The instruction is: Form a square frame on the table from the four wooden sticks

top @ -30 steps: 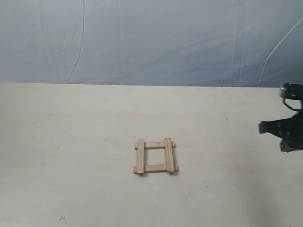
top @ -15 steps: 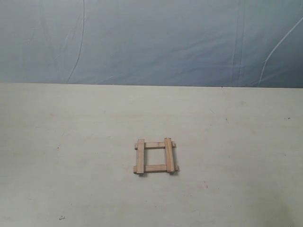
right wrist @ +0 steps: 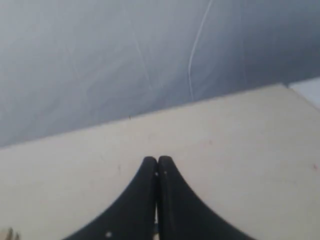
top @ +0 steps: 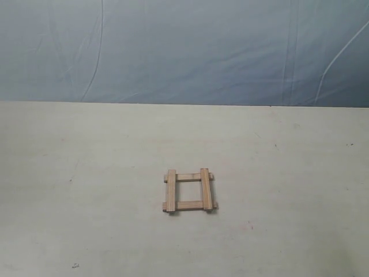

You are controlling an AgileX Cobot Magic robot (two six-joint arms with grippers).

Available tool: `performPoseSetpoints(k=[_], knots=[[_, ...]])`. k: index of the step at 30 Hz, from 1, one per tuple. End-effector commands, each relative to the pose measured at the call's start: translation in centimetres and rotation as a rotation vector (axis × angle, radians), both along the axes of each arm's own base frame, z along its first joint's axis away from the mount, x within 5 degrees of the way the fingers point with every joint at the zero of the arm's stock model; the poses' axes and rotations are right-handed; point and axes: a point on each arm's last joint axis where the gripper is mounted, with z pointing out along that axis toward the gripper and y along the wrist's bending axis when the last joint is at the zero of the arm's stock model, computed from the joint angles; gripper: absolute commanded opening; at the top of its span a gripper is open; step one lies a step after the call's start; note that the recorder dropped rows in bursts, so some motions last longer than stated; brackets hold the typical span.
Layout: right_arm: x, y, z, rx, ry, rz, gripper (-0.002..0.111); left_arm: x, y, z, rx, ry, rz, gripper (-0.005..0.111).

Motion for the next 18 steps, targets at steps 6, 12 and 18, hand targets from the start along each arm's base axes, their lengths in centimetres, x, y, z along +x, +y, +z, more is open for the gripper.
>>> performPoseSetpoints(k=[6, 12, 18], knots=[[-4.2, 0.3, 1.6, 0.026, -0.175, 0.024, -0.001, 0.0, 0.1, -0.1, -0.002, -0.004, 0.019, 0.0], [-4.6, 0.5, -0.3, 0.029, -0.051, 0.042, -0.001, 0.0, 0.1, -0.1, -0.002, -0.004, 0.019, 0.0], [-4.0, 0.4, -3.4, 0.008, -0.011, 0.028, -0.001, 0.0, 0.1, -0.1, -0.002, -0.004, 0.019, 0.0]])
